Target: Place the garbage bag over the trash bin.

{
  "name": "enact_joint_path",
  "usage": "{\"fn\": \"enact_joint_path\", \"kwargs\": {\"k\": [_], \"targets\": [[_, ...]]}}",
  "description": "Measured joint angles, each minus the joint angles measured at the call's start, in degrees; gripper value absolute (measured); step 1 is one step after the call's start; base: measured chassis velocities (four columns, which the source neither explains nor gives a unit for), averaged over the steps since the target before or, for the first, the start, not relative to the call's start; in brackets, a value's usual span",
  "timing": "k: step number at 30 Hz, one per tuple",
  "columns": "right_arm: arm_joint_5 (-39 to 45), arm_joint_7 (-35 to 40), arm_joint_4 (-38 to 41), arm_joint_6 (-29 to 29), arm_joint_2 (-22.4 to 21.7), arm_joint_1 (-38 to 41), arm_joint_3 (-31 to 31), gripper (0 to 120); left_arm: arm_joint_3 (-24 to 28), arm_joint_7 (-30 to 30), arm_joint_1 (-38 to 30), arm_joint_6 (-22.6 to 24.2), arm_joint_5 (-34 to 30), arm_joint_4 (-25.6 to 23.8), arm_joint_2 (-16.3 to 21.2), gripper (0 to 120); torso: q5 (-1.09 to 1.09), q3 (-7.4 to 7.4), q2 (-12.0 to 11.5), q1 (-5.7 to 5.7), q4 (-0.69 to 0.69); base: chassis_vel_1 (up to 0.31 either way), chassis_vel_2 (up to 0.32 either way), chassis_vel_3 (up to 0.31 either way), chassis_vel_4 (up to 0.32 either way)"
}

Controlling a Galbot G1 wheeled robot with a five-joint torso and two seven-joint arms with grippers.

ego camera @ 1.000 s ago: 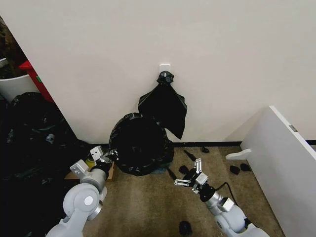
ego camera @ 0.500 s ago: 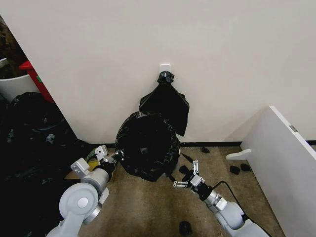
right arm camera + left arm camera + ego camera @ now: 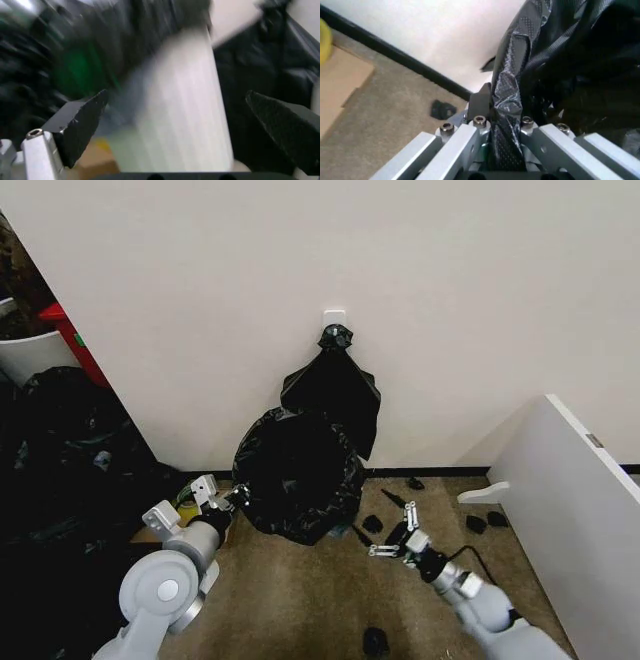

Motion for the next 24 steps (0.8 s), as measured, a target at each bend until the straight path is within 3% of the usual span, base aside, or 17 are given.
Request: {"fn": "enact_joint_path", "kwargs": {"k": [7,14,24], "targets": [[5.0,-7.1,5.23,0.02,-0.04,-1.94,0.84,100,1.83,0.27,-0.05,-0.4,3.56,2.43,0.34,0,0.0,0.0,0.0,0.0,0.01,0.0,0.0,0.0,0.0],[-1.02,7.85,9.32,-0.02,1.36,-1.92,-1.18,100,4.69,-3.22,0.14,6.55,9.71,4.28,0.41,0,0.01,0.0,0.0,0.0,0.02,0.0,0.0,0.0,0.0],[-4.45,8.8,9.04,-0.09,2.04,-2.14,-1.34,100,8.56,-6.43,-0.18,11.48,11.79,5.84,-0.41,0,0.01,0.0,0.0,0.0,0.01,0.0,0.0,0.0,0.0]]}}
